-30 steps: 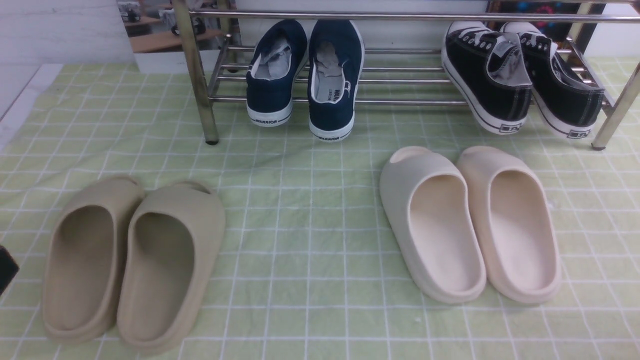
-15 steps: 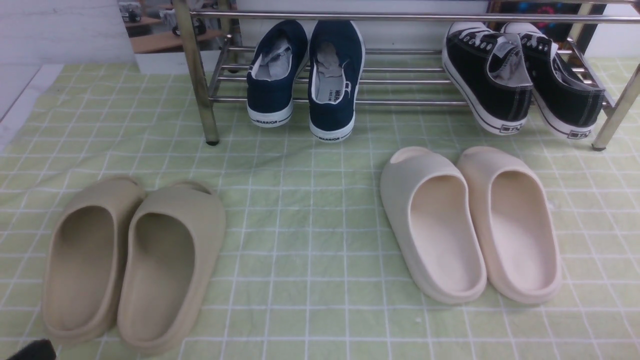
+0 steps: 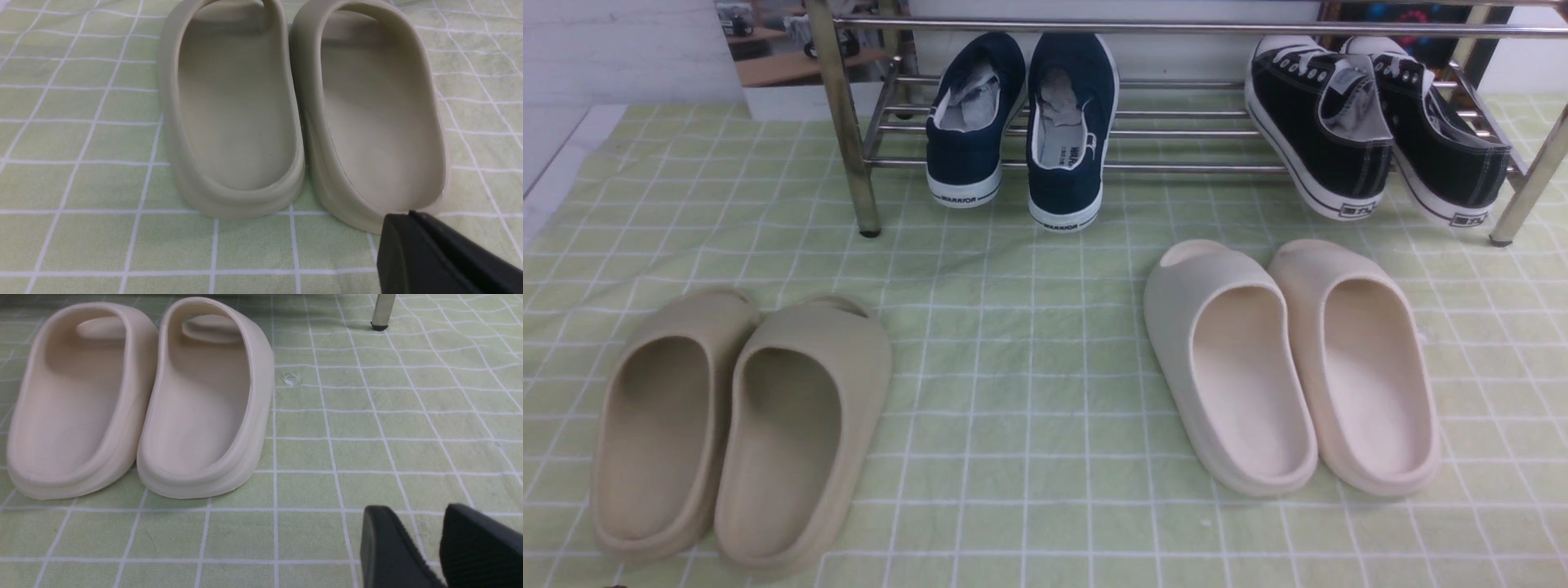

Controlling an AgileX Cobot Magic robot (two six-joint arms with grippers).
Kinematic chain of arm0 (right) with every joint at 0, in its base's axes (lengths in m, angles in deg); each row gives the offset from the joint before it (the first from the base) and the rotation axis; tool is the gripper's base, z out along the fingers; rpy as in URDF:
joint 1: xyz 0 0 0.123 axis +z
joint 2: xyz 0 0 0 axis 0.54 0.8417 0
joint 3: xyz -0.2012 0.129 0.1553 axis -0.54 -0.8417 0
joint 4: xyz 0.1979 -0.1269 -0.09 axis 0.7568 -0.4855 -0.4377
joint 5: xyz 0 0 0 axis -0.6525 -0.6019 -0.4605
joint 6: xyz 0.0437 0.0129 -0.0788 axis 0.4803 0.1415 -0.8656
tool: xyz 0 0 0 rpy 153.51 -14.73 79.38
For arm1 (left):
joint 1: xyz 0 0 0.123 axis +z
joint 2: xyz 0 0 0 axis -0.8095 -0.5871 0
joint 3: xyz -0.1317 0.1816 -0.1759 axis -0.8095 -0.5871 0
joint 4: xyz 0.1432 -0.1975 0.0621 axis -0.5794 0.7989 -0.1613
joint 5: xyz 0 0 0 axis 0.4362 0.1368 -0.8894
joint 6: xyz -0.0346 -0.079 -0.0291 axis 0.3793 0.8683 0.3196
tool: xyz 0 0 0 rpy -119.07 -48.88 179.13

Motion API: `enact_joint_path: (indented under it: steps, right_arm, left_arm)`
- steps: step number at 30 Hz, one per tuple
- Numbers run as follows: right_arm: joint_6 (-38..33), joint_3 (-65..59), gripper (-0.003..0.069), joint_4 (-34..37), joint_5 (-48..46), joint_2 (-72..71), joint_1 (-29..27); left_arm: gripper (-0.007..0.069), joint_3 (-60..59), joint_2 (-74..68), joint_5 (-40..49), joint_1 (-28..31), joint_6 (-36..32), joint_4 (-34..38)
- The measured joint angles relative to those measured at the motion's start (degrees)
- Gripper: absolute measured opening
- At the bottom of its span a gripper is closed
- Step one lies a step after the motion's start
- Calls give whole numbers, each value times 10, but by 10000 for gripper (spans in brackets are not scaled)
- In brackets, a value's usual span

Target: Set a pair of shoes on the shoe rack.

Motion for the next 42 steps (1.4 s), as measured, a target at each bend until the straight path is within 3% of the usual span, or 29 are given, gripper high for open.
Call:
enact_joint_path:
  steps: [42]
  right_arm:
    - [0,0,239,0,0,0,0]
  left_arm:
    - [-1,0,0,0,0,-3,4]
